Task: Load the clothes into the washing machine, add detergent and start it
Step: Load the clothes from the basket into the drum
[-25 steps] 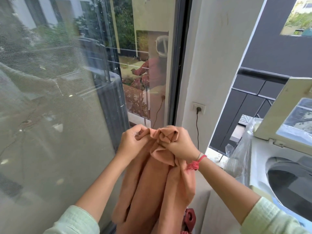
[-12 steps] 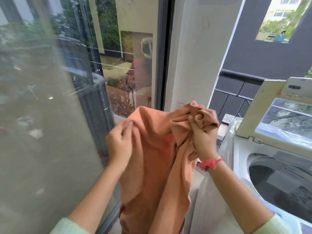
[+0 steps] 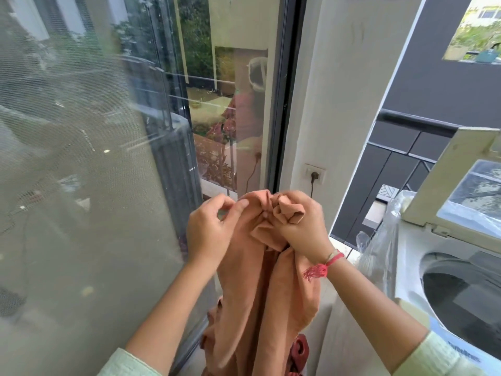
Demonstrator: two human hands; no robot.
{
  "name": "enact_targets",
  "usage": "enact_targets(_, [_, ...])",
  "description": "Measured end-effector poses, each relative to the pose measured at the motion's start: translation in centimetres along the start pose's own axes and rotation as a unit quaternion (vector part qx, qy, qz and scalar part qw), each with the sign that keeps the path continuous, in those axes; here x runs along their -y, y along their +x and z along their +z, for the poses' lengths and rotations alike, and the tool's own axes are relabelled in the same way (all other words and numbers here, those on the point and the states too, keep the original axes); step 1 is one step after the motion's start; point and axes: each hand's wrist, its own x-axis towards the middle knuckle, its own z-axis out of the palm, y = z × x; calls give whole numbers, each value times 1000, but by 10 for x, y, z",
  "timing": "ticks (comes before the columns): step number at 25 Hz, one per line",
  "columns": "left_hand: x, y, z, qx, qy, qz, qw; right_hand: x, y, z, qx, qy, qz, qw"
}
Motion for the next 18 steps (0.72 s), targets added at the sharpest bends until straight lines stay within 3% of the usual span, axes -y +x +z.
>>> enact_targets(2, [34, -4, -2, 162, 51, -51, 984, 2, 8, -14, -46, 101, 39, 993])
enact_targets(3, [49, -11, 2, 265, 86, -84, 957, 5, 15, -25, -61, 162, 48, 984])
enact_targets(5, [77, -29, 17, 353, 52, -145, 923, 5, 28, -49, -91, 227, 52, 968])
enact_targets(6, [83, -34, 24, 324, -26, -181, 928, 4, 33, -64, -127, 244, 61, 960])
enact_targets(8, [72, -24, 28, 184, -165, -267, 931, -3, 38, -87, -239, 256, 76, 934])
enact_targets(10, [43, 0, 28, 30, -261, -271, 926, -8, 30, -88, -306, 214, 78, 924])
enact_targets(12, [-3, 16, 33, -8, -302, -220, 928, -5, 13, -63, -254, 176, 83, 948])
enact_targets(14, [-37, 12, 51, 64, -302, -202, 930, -3, -1, -31, -122, 175, 82, 973])
enact_targets(16, [-56, 2, 58, 118, -314, -237, 912, -4, -5, -16, 2, 208, 82, 975])
enact_targets(18, [-55, 1, 57, 147, -357, -275, 880, -8, -3, -17, 61, 174, 91, 979])
